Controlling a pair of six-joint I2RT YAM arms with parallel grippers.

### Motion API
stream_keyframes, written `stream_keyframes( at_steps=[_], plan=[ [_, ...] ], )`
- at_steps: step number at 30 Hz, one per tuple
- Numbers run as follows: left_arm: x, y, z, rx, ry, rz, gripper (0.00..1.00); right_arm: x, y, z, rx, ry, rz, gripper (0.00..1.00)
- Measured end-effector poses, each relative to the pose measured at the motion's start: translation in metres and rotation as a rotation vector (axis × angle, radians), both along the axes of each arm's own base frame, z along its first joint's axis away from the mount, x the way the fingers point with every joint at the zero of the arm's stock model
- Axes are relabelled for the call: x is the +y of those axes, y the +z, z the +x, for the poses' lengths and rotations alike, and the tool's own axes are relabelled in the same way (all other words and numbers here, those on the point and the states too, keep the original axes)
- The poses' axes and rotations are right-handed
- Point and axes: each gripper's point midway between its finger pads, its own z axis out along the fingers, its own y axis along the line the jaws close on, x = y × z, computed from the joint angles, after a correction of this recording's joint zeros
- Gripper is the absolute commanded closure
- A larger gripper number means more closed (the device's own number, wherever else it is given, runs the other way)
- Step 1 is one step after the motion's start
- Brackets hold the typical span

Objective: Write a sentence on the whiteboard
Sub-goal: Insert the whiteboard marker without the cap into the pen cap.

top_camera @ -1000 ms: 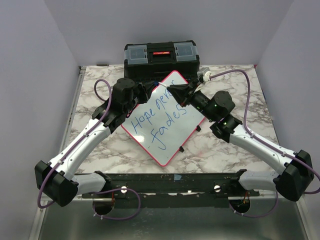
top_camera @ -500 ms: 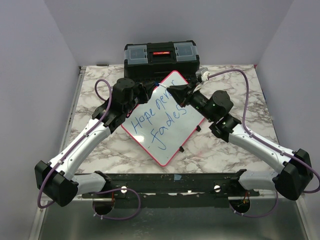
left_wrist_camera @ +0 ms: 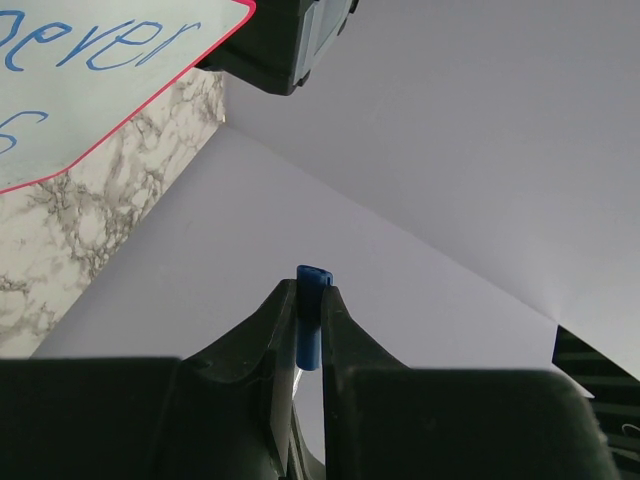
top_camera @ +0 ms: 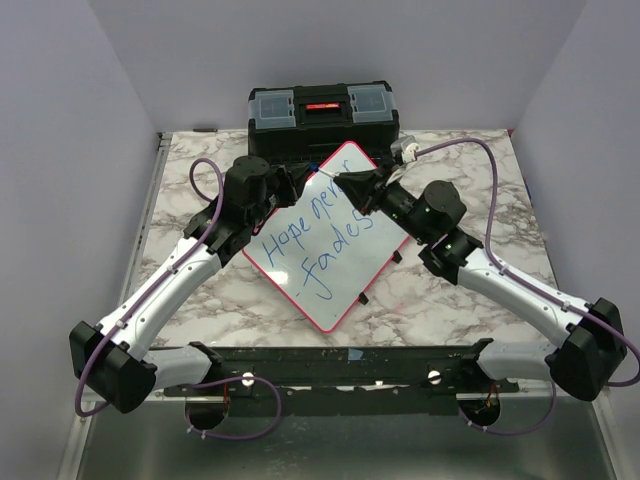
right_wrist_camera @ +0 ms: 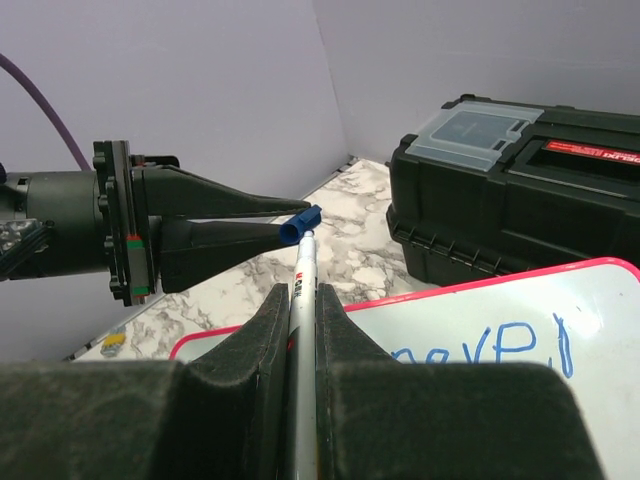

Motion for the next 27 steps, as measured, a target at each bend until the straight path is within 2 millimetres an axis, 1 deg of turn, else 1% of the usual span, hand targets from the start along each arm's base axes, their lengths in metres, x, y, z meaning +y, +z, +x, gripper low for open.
stream_keyframes(
  at_steps=[10, 19, 27],
  plan=[
    [-0.0001, -0.0005, 0.0002, 0.001, 0.000, 0.001, 1.00, -0.0034, 0.0089, -0.0041, -0.015, 0.001, 0.015, 0.99],
    [-0.0016, -0.0054, 0.0025, 0.012, 0.000, 0.007, 1.00, -0.0022, 0.0091, -0.0057, -0.005, 0.011, 0.024, 0.99],
    [-0.0017, -0.0058, 0.0028, 0.012, 0.000, 0.007, 1.00, -0.0028, 0.0067, -0.0064, -0.001, 0.011, 0.022, 0.99]
  ],
)
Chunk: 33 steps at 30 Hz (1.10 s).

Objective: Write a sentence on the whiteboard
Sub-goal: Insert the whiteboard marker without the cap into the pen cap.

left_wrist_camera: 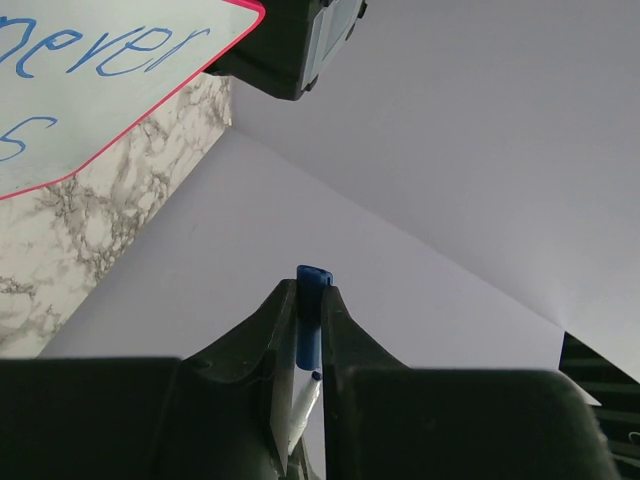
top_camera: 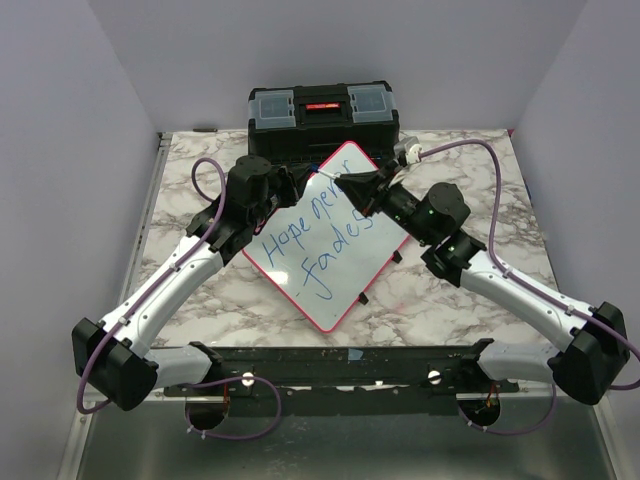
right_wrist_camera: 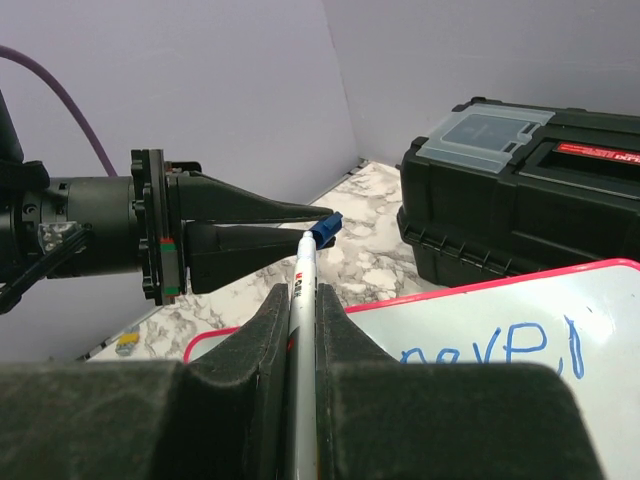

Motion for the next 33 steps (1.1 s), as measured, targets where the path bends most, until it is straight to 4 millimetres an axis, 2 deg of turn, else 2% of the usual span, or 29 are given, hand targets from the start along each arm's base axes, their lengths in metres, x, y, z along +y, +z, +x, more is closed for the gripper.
stream_keyframes(
  at_steps=[15, 26, 33],
  plan=[
    [-0.001, 0.000, -0.001, 0.001, -0.007, -0.002, 1.00, 0.002, -0.009, 0.001, 0.017, -0.002, -0.015, 0.99],
    [-0.002, 0.001, 0.000, 0.000, -0.009, -0.005, 1.00, 0.007, -0.007, 0.010, 0.021, -0.015, -0.025, 0.99],
    [0.000, -0.005, 0.008, 0.015, 0.011, 0.013, 1.00, 0.012, -0.010, 0.021, 0.043, -0.033, -0.083, 0.99]
  ],
)
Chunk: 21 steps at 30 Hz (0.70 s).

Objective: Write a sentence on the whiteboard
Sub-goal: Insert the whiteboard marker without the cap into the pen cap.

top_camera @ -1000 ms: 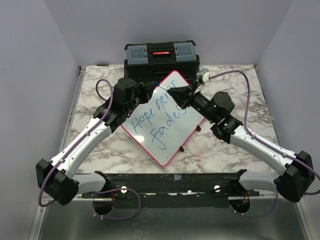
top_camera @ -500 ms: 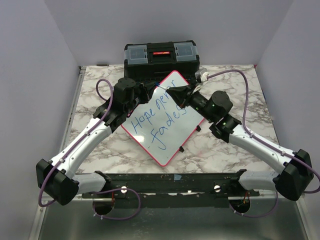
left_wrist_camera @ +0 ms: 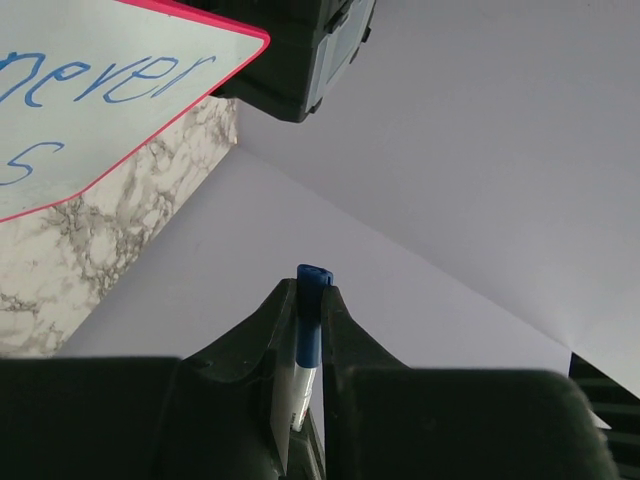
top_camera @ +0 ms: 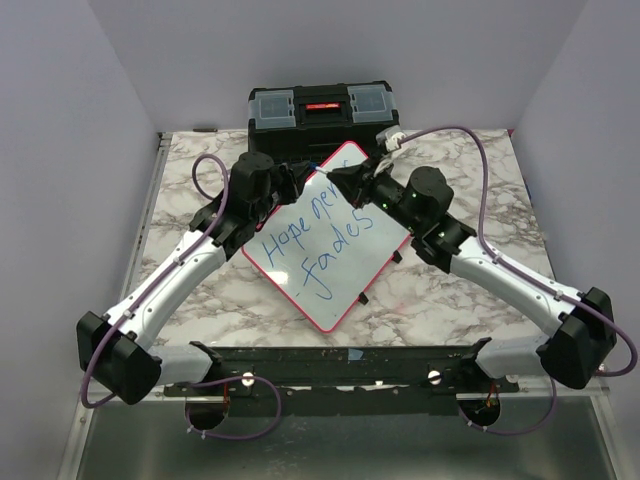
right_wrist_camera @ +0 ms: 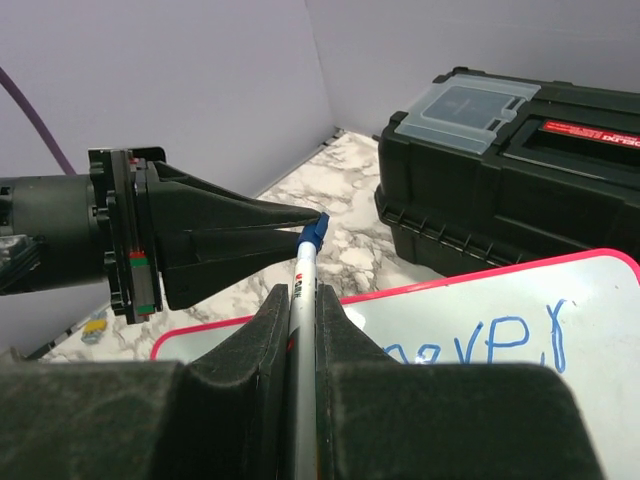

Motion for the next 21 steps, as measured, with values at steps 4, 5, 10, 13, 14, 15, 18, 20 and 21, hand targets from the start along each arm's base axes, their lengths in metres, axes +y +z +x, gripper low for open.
stream_keyframes(
  at_steps=[4, 5, 10, 13, 14, 15, 18, 20, 21],
  plan=[
    [0.002, -0.005, 0.002, 0.010, 0.010, 0.024, 1.00, 0.004, -0.005, 0.005, 0.013, -0.004, -0.044, 0.99],
    [0.003, -0.005, 0.002, 0.010, 0.012, 0.029, 1.00, 0.005, -0.005, 0.005, 0.013, -0.004, -0.052, 0.99],
    [0.004, -0.005, 0.003, 0.007, 0.013, 0.058, 1.00, 0.009, -0.007, 0.011, 0.013, -0.004, -0.087, 0.99],
    [0.004, -0.007, 0.003, 0.005, 0.006, 0.077, 1.00, 0.011, -0.010, 0.014, 0.017, -0.005, -0.105, 0.99],
    [0.004, -0.008, 0.003, 0.004, 0.003, 0.084, 1.00, 0.012, -0.012, 0.015, 0.018, -0.005, -0.110, 0.99],
    [0.004, -0.009, 0.003, 0.004, 0.000, 0.092, 1.00, 0.012, -0.014, 0.016, 0.018, -0.005, -0.115, 0.99],
    [0.005, -0.011, 0.002, 0.003, -0.005, 0.110, 1.00, 0.014, -0.016, 0.017, 0.020, -0.002, -0.132, 0.99],
    [0.005, -0.010, 0.002, -0.002, -0.008, 0.119, 1.00, 0.015, -0.015, 0.017, 0.017, -0.001, -0.138, 0.99],
    [0.005, -0.009, 0.002, -0.003, -0.009, 0.121, 1.00, 0.015, -0.015, 0.017, 0.016, -0.001, -0.138, 0.99]
  ],
)
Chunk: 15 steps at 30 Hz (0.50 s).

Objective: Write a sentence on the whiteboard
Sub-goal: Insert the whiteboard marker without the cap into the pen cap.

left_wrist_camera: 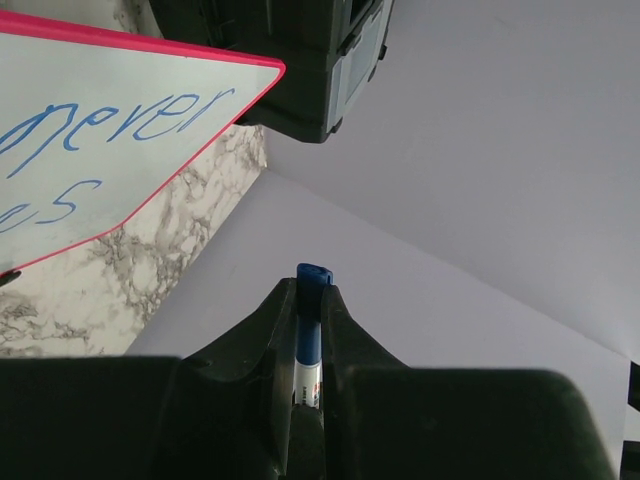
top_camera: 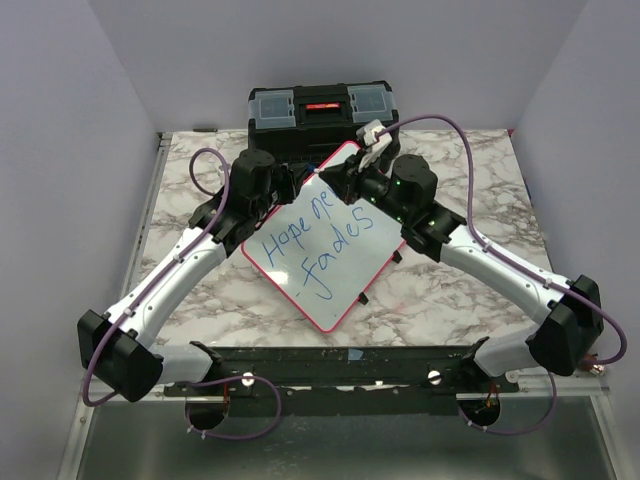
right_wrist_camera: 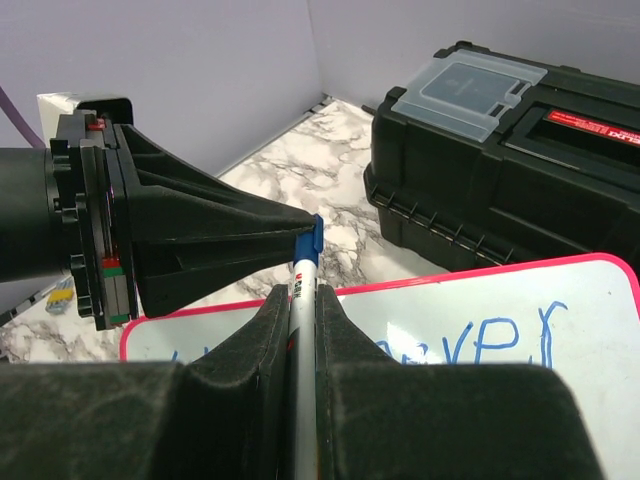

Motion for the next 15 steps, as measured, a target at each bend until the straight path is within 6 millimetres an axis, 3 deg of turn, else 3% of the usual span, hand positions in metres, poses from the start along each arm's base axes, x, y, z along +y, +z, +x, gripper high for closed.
stream_keyframes(
  at_steps=[15],
  plan=[
    [-0.004, 0.013, 0.003, -0.068, 0.010, 0.016, 1.00, 0.003, 0.009, 0.002, 0.032, -0.018, 0.114, 0.99]
  ],
)
